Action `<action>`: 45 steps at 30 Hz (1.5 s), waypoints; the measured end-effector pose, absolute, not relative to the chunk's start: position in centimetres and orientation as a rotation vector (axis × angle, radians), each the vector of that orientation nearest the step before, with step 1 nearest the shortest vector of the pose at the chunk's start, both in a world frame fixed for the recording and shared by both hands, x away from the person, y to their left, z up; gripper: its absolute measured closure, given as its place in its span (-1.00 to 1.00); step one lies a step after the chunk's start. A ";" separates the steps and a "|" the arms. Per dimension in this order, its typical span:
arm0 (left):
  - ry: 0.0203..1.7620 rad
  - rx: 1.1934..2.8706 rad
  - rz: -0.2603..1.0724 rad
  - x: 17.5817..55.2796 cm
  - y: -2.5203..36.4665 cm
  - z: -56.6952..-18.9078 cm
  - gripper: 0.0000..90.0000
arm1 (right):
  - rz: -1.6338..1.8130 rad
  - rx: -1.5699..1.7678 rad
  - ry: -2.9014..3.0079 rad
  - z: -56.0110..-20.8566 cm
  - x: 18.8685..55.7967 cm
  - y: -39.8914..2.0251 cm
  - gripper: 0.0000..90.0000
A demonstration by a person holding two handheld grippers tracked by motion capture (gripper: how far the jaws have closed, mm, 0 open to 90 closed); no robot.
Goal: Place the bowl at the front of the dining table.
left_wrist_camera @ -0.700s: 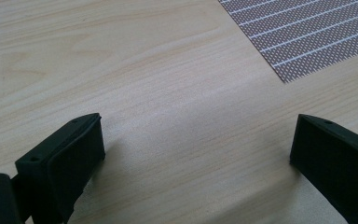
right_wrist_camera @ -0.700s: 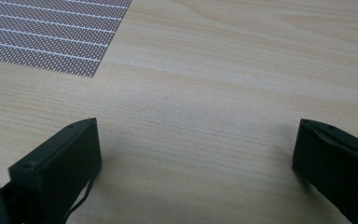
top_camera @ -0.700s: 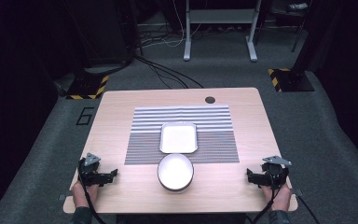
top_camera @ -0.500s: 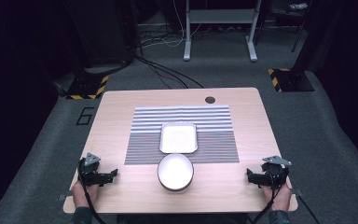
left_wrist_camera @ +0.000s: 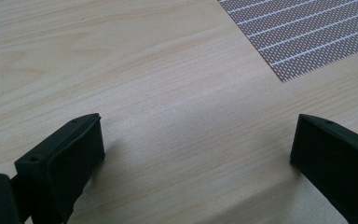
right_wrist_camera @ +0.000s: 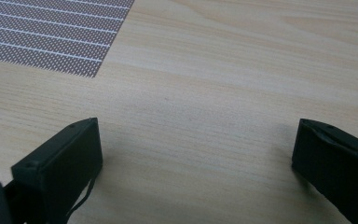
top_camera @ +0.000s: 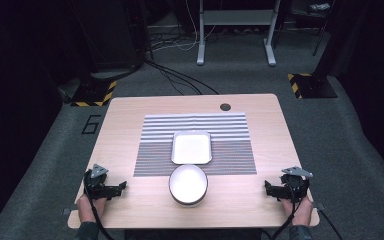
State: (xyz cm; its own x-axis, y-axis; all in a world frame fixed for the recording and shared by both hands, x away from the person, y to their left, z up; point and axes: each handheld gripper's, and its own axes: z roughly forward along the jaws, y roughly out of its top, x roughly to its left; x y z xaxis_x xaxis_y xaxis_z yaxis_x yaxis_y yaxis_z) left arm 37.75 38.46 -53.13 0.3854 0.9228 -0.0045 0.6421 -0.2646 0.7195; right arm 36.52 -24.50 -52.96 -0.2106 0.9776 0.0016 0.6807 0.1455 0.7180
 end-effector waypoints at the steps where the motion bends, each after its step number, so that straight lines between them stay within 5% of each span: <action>1: 1.340 2.005 0.563 37.8 38.5 -53.1 -0.95 | 0.829 1.581 1.955 -53.0 36.5 -24.5 -0.98; 26: 1.410 2.030 0.540 37.4 38.0 -52.6 -0.95 | 0.810 1.615 1.932 -52.9 36.5 -24.2 -1.00; 45: 1.374 2.005 0.496 36.1 35.9 -50.2 -0.99 | 0.873 1.544 1.915 -49.4 35.3 -22.4 -0.82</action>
